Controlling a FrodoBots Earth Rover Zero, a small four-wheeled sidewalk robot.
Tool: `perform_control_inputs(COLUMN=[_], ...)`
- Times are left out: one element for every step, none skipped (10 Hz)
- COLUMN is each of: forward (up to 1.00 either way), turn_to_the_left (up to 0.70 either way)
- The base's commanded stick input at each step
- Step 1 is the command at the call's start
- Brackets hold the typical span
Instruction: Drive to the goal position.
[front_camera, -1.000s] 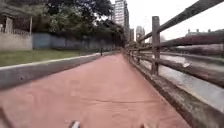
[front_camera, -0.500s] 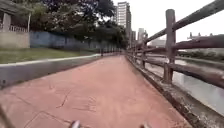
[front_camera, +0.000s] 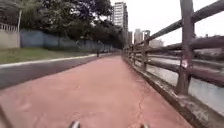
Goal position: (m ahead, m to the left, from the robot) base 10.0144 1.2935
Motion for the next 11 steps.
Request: perform_control_inputs(forward=[1.0, 1.0, 1.0, 1.0, 1.0, 1.0, 1.0, 1.0, 1.0, 1.0, 1.0], turn_to_the_left=[0.0, 0.0, 0.0, 0.0, 0.0, 0.0, 0.0, 0.0, 0.0, 0.0, 0.0])
